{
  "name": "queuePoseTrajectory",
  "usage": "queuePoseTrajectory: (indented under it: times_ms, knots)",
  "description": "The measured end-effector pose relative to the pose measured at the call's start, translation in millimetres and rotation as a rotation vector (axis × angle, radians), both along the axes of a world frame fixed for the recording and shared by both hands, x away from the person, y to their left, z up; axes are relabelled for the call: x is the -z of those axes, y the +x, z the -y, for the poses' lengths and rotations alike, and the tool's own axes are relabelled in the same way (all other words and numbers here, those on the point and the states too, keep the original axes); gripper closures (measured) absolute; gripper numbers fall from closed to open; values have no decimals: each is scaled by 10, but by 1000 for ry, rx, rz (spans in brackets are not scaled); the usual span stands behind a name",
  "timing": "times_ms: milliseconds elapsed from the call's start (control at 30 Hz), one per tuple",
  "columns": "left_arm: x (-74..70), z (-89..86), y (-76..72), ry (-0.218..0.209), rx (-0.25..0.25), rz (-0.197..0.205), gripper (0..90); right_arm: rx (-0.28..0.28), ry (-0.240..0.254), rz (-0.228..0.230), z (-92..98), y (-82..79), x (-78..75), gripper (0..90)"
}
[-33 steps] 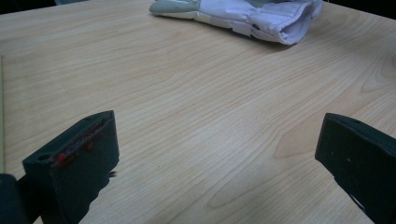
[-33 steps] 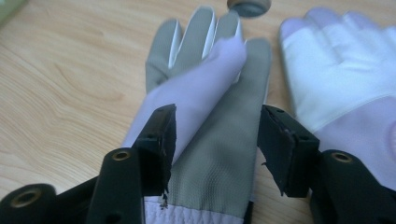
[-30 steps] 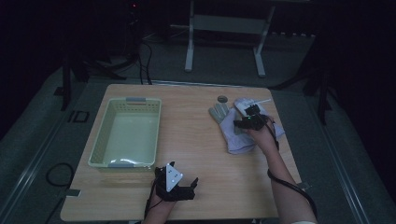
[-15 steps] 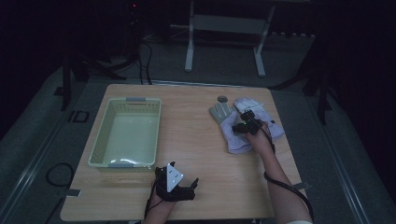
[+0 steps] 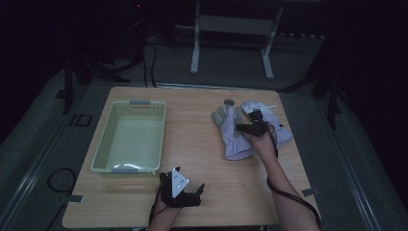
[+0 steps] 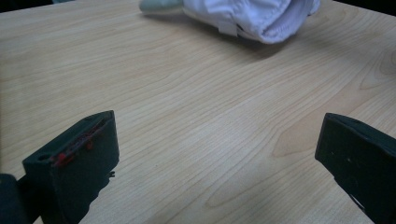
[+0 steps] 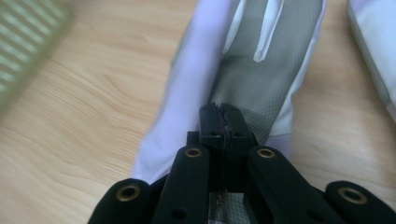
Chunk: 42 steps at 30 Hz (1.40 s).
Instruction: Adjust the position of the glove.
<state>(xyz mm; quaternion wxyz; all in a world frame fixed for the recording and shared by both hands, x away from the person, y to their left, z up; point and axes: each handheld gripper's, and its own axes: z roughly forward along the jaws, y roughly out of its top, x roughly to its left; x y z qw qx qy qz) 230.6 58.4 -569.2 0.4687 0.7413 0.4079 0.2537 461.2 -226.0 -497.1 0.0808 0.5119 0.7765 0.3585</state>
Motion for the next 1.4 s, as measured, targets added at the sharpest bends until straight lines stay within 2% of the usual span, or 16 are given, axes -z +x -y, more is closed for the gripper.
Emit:
queuePoseTrajectory:
  times_ms: [200,267,400,467,500,533,567,633,700,767,900,1067,1167,1233,1333,1400]
  knots:
    - [-1,-4,-5,0,-4,5,0,32,87,73,-191,-211,-370,893]
    - [-1,-2,-5,-2,-4,4,0,48,93,90,-252,-277,-443,894]
    - [-1,-3,-1,-3,1,-2,0,82,144,99,-355,-440,-488,894]
    - [-1,-3,-1,-3,1,-2,0,89,158,100,-366,-470,-481,894]
    - [-1,-4,-3,-5,5,-1,0,107,169,109,-417,-563,-451,894]
    - [0,-3,-2,-5,5,-1,0,111,175,107,-438,-586,-432,894]
    - [0,-2,-2,-5,4,-1,0,116,186,102,-453,-607,-409,894]
    - [-1,-2,-2,-4,5,-2,0,119,174,111,-503,-640,-354,894]
    - [0,0,-6,-4,5,2,0,113,191,98,-533,-651,-276,893]
    - [0,3,-5,3,6,3,0,116,184,94,-568,-660,-191,893]
    - [0,0,-5,-2,4,1,0,125,123,98,-655,-675,-28,893]
    - [-1,3,-7,3,6,2,0,139,100,80,-708,-661,126,893]
    - [-1,4,-5,5,10,-1,0,144,47,67,-759,-648,264,892]
    - [0,5,-5,5,9,-1,0,149,41,59,-763,-645,291,891]
    - [0,4,-4,5,8,-2,0,151,-11,57,-792,-643,422,886]
    - [0,4,-5,5,8,-1,0,148,-17,51,-797,-640,453,883]
